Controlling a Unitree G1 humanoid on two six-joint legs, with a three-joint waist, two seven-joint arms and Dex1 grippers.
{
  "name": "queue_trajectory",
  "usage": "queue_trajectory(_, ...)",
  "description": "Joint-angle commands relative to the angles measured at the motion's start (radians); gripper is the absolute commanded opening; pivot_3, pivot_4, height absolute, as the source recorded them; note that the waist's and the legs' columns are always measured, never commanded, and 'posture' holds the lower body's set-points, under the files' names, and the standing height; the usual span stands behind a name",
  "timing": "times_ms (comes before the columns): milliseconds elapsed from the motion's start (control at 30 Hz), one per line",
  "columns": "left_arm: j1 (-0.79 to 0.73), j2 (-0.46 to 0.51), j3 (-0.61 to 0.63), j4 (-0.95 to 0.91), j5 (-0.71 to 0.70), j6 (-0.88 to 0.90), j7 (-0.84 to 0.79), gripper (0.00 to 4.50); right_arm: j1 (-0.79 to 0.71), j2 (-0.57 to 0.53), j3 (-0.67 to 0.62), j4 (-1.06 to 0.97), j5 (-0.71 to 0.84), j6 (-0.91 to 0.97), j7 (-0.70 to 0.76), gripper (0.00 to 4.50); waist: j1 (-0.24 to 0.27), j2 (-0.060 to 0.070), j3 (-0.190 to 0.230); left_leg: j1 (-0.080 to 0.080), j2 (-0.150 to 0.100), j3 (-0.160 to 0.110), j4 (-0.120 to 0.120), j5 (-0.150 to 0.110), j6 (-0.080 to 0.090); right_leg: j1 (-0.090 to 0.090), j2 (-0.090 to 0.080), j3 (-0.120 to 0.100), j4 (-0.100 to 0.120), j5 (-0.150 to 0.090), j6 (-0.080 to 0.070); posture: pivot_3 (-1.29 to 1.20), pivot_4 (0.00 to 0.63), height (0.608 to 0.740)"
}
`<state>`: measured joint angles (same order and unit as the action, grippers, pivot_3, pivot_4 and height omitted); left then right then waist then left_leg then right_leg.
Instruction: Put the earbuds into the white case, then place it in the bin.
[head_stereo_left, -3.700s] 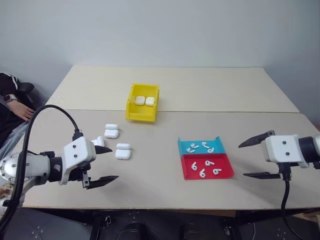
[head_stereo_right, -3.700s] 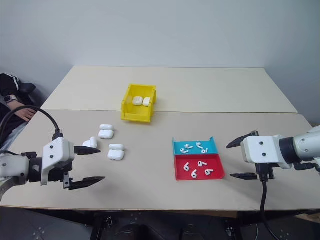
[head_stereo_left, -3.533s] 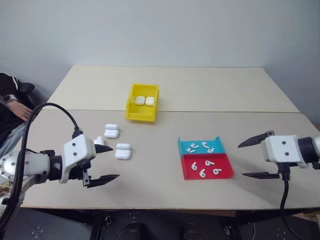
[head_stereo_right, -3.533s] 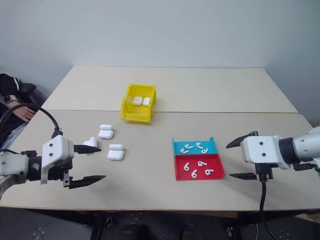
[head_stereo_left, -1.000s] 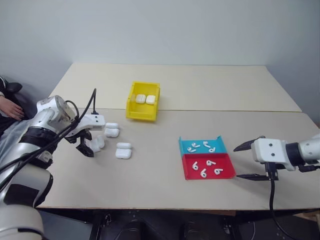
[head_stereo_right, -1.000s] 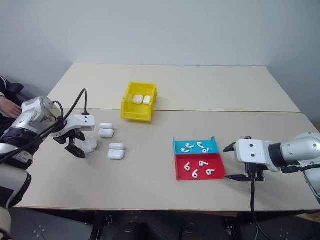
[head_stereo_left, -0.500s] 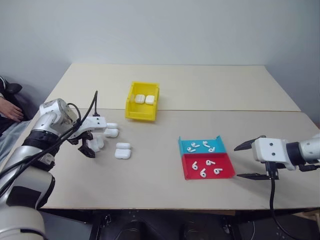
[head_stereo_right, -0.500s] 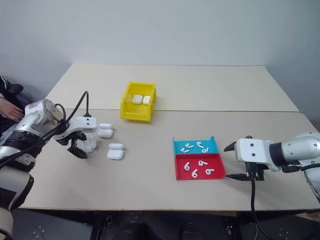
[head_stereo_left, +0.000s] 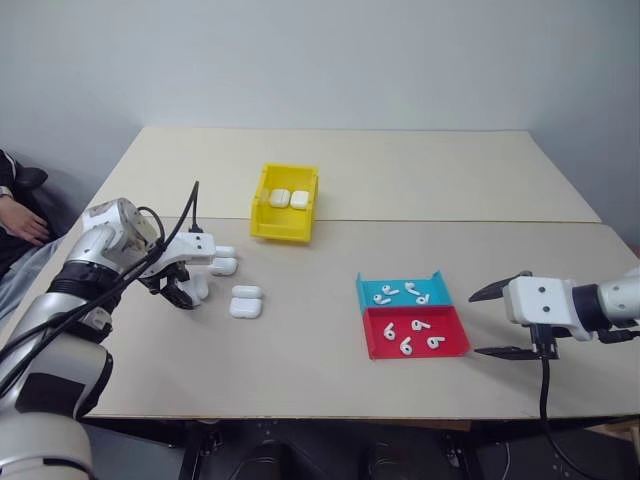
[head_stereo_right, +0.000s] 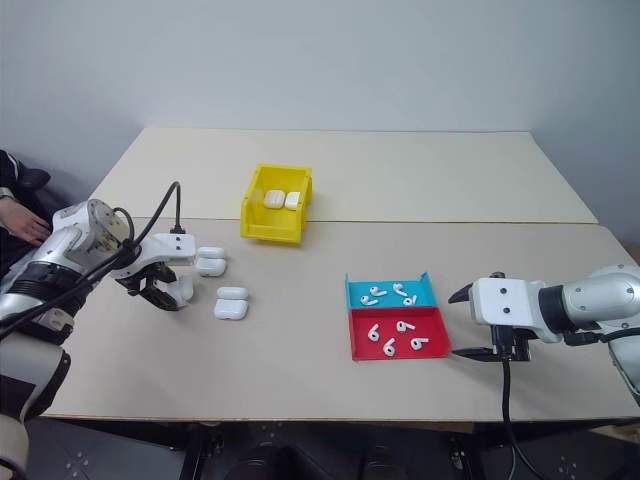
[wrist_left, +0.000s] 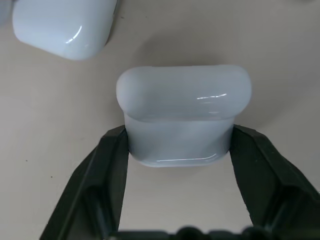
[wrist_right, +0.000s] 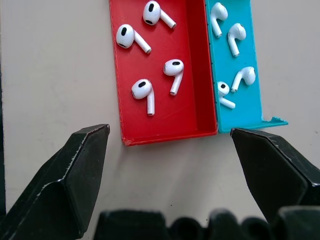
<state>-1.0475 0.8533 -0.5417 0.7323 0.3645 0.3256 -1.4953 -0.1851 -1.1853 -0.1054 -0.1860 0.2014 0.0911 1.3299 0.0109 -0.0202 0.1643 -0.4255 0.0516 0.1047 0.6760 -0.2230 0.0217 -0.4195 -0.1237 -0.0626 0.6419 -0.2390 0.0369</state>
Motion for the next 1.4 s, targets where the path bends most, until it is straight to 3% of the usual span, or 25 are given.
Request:
queue_trajectory(33,-0.006,0.002,0.014,0.01,0.023,-0.011,0.009,2.75,-0.005,-0.007,-0.021,-0.016,0.007,-0.013,-0.005,4.5,0.0,0.0,0.0,0.0,0.0,0.0,0.0,0.0,0.0,0.0,0.0,0.0,0.0,0.0,0.0,0.0,0.15,0.74)
queue_trajectory(167,0.009,0.023,0.039,-0.026,0.013,-0.047,0.027,2.75,0.002,-0.006,-0.033,-0.026,0.014,-0.008,-0.008,4.5,0.0,0.0,0.0,0.0,0.0,0.0,0.0,0.0,0.0,0.0,0.0,0.0,0.0,0.0,0.0,0.0,0.15,0.74)
queue_trajectory(300,0.075,0.105,0.153,-0.221,-0.092,-0.067,-0.025,2.75,0.018,-0.016,-0.074,-0.059,0.042,0.017,-0.009,4.5,-0.006,0.0,0.0,0.0,0.0,0.0,0.0,0.0,-0.001,-0.001,0.0,0.001,0.0,0.0,0.0,0.0,0.15,0.74)
queue_trajectory(467,0.306,0.191,0.408,-0.572,-0.356,-0.019,-0.053,2.75,0.003,-0.09,-0.094,-0.125,0.072,0.134,0.024,4.5,-0.008,0.001,0.0,0.0,0.001,0.001,0.0,0.001,-0.002,-0.001,0.0,0.002,0.0,0.0,0.0,0.0,0.15,0.74)
queue_trajectory(667,0.532,0.061,0.663,-0.857,-0.655,0.016,0.063,2.75,-0.133,-0.14,0.019,-0.176,0.063,0.189,0.069,4.5,-0.003,0.003,-0.002,0.003,0.002,-0.001,0.0,-0.002,0.003,0.001,0.0,0.001,0.003,-0.001,-0.001,0.0,0.15,0.74)
queue_trajectory(767,0.628,-0.122,0.736,-0.974,-0.795,0.0,0.209,2.75,-0.222,-0.118,0.116,-0.184,0.023,0.146,0.099,4.5,-0.003,0.004,-0.003,0.002,0.001,-0.001,0.0,-0.002,0.003,0.001,0.0,0.002,0.002,-0.001,-0.001,0.0,0.15,0.74)
queue_trajectory(933,0.747,-0.306,0.719,-1.011,-0.811,-0.2,0.287,2.75,-0.333,-0.078,0.242,-0.151,-0.044,0.07,0.164,4.5,-0.004,0.004,-0.003,0.002,0.0,0.0,0.001,0.0,-0.001,0.0,0.0,0.003,0.002,0.0,-0.001,0.0,0.15,0.74)
queue_trajectory(1033,0.827,-0.36,0.683,-0.97,-0.807,-0.334,0.25,2.75,-0.394,-0.044,0.31,-0.135,-0.06,0.058,0.22,4.5,-0.008,0.005,-0.003,0.003,0.001,0.001,0.001,0.0,-0.001,0.001,0.0,0.004,0.002,0.0,-0.001,0.0,0.15,0.74)
queue_trajectory(1133,0.867,-0.415,0.66,-0.93,-0.786,-0.46,0.268,2.76,-0.426,-0.017,0.357,-0.107,-0.098,0.022,0.244,3.98,-0.007,0.005,-0.003,0.004,0.001,0.001,0.0,0.0,0.0,0.001,0.0,0.003,0.002,0.0,-0.002,0.0,0.15,0.74)
queue_trajectory(1200,0.892,-0.419,0.626,-0.915,-0.743,-0.52,0.273,2.76,-0.441,0.008,0.391,-0.081,-0.142,-0.007,0.238,3.3,-0.003,0.005,-0.004,0.004,0.001,0.001,0.001,-0.002,0.003,0.001,0.0,0.003,0.002,0.0,-0.002,0.0,0.15,0.74)
queue_trajectory(1367,0.915,-0.389,0.556,-0.898,-0.713,-0.564,0.259,2.76,-0.463,0.05,0.452,-0.034,-0.225,-0.047,0.239,3.3,0.0,0.006,-0.004,0.003,0.001,0.001,0.0,-0.002,0.003,0.001,0.0,0.003,0.001,0.0,-0.002,0.0,0.15,0.74)
queue_trajectory(1400,0.914,-0.389,0.549,-0.896,-0.715,-0.569,0.263,2.76,-0.468,0.058,0.464,-0.027,-0.241,-0.056,0.241,3.13,0.0,0.006,-0.004,0.003,0.001,0.001,0.0,-0.002,0.003,0.001,0.0,0.003,0.001,0.0,-0.002,0.0,0.15,0.74)
